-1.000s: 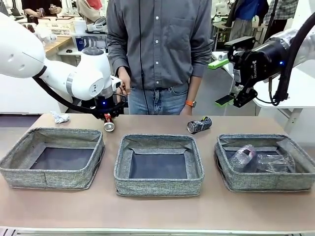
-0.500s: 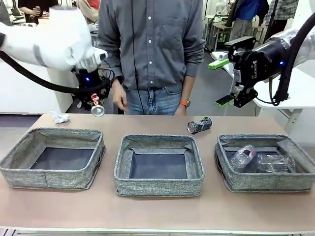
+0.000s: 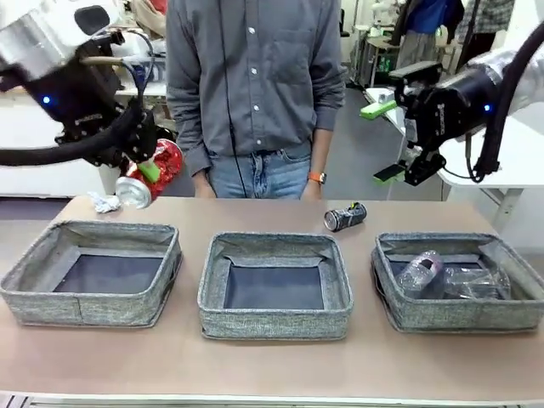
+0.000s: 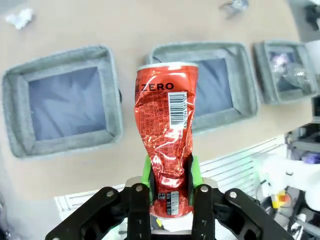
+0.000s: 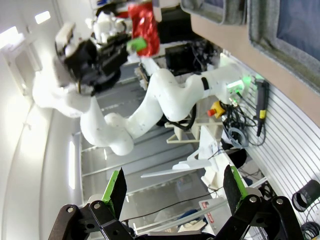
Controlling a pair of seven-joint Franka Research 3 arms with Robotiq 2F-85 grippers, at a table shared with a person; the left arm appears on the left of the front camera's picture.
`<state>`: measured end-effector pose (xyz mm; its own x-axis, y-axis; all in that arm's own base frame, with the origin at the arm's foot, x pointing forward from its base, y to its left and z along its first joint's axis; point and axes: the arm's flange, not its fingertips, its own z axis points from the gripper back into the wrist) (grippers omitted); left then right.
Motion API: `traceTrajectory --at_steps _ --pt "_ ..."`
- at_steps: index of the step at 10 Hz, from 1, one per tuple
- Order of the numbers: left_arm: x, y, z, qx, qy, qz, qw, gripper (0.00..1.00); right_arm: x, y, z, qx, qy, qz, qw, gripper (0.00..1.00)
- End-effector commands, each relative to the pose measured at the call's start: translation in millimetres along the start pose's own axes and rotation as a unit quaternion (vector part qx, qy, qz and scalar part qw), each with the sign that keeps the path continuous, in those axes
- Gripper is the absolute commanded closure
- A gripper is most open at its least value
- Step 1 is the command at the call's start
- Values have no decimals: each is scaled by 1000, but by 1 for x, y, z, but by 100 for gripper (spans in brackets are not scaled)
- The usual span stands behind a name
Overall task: Sort the waste into the appropriate baskets.
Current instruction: Pick up the waste item pointed out by the person.
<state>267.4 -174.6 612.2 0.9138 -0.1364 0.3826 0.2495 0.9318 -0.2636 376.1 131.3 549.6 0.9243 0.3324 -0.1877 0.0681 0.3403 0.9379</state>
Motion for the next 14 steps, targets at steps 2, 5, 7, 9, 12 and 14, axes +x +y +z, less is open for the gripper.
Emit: traceTrajectory --at_steps 2,5,7,9,12,14 --pt "0 0 0 0 0 0 1000 91 0 2 -1 2 -7 -7 1000 0" --pt "0 0 0 0 0 0 1000 91 0 2 -1 2 -7 -7 1000 0" --pt "-4 0 -1 -2 4 12 1000 71 0 0 0 0 0 0 1000 0" --pt "13 -101 35 -48 -29 97 994 71 -33 -7 65 4 -79 3 997 0" --pt "21 -181 76 -60 -27 54 996 71 -85 -42 116 12 -155 -7 988 0" --pt "31 -202 91 -26 -10 71 997 71 -49 -16 97 21 -108 -4 994 0"
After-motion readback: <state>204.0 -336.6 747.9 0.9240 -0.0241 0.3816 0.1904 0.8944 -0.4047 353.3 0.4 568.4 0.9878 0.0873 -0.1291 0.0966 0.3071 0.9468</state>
